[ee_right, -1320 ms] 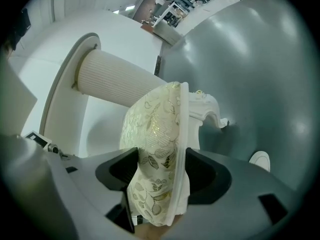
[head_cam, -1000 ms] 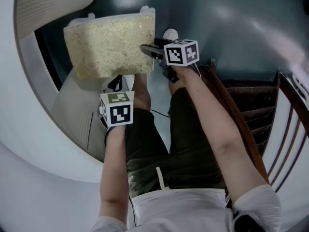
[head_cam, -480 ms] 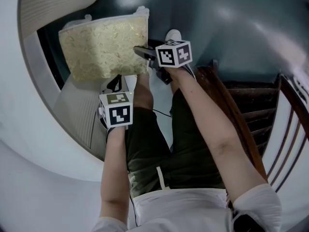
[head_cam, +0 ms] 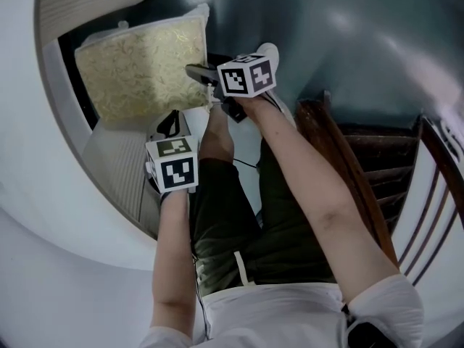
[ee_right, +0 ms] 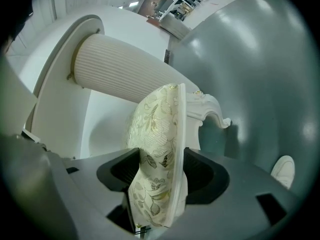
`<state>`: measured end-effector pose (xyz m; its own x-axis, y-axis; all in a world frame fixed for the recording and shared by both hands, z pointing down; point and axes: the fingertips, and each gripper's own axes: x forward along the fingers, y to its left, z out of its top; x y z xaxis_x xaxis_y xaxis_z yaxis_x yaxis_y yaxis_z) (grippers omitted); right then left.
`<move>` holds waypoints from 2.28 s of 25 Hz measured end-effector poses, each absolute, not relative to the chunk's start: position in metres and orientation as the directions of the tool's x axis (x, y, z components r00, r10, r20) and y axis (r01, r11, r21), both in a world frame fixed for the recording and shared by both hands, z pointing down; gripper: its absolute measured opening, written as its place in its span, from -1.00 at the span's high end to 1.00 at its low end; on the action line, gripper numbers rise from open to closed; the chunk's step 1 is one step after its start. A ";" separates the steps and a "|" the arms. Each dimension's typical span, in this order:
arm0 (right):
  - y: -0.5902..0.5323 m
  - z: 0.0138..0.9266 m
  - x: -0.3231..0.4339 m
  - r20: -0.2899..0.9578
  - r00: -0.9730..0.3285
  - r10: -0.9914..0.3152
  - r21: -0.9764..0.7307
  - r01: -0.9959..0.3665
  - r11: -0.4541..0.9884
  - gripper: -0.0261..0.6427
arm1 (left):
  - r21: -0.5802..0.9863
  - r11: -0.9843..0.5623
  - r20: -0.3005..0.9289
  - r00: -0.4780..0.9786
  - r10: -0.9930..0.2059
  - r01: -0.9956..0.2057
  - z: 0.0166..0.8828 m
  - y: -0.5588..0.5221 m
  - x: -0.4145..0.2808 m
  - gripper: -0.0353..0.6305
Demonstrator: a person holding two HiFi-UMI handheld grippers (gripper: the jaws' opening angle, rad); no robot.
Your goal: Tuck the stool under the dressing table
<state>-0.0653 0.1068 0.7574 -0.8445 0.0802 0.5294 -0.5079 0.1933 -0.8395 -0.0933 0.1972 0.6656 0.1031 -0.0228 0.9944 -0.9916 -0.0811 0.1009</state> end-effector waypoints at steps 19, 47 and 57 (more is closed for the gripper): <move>0.112 0.754 -0.092 0.440 -0.893 0.095 -0.890 -0.420 0.177 0.14 | 0.032 -0.025 0.999 0.032 -0.025 -0.999 0.663 0.195 -0.066 0.87; 0.125 0.757 -0.172 0.403 -0.902 0.155 -0.895 -0.353 0.272 0.28 | 0.032 -0.016 0.997 0.033 -0.075 -0.999 0.670 0.191 -0.099 0.87; 0.102 0.738 -0.094 0.508 -0.856 0.096 -0.813 -0.440 0.382 0.90 | 0.081 -0.058 0.985 0.089 -0.148 -0.995 0.655 0.169 -0.079 0.87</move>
